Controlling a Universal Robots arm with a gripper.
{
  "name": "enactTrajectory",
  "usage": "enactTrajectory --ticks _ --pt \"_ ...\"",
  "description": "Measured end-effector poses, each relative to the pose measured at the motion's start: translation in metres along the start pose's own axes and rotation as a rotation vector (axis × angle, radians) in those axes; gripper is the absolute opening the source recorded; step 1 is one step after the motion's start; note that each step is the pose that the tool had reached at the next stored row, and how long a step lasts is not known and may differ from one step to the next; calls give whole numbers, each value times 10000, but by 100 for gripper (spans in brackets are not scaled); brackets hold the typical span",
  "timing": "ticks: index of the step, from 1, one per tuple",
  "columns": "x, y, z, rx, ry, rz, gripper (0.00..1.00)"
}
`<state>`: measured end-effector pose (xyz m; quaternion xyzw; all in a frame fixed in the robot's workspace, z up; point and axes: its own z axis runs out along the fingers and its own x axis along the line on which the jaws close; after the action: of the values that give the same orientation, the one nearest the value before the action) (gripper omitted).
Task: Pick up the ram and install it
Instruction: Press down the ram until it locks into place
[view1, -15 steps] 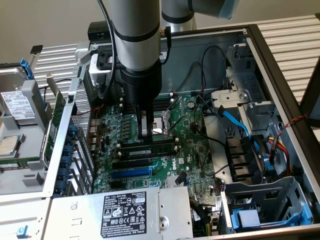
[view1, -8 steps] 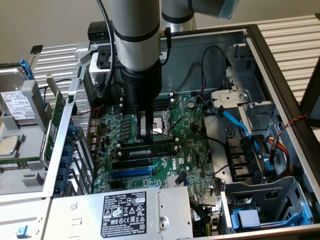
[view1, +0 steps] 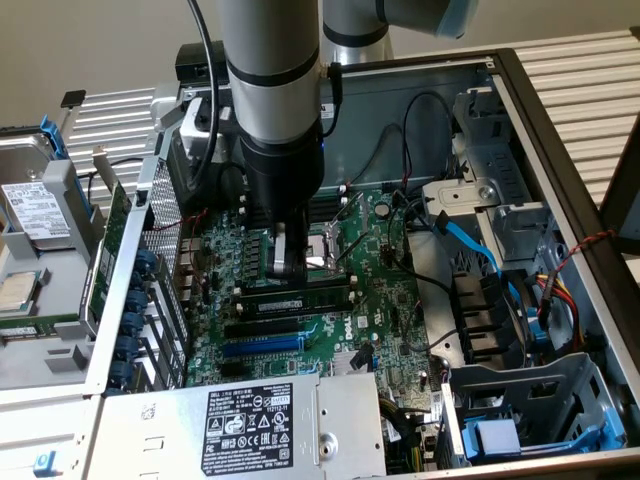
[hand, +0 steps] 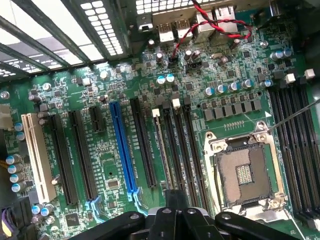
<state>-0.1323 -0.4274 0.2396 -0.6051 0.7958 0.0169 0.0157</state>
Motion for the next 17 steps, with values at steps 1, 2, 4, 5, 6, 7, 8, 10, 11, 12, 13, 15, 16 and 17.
enactTrajectory --ticks 1,2,4,5,6,7,8,10,11,12,13,15,16,17 --pt "0 0 2 8 -2 170 10" --pt "0 0 4 15 -3 341 10" --pt "0 0 7 31 -5 675 10" --pt "0 0 9 39 -7 860 10" --pt "0 0 11 46 -9 1027 10" --pt "1 0 12 54 -9 1196 10" --pt "1 0 14 62 -11 1369 10" --pt "1 0 17 77 -13 1704 10" --pt "1 0 19 85 -15 1873 10" --pt "1 0 20 93 -16 2038 10" --pt "1 0 22 100 -17 2205 10" --pt "1 0 24 115 -20 2535 10" --pt "1 0 25 122 -21 2695 10" --pt "1 0 26 130 -22 2860 10"
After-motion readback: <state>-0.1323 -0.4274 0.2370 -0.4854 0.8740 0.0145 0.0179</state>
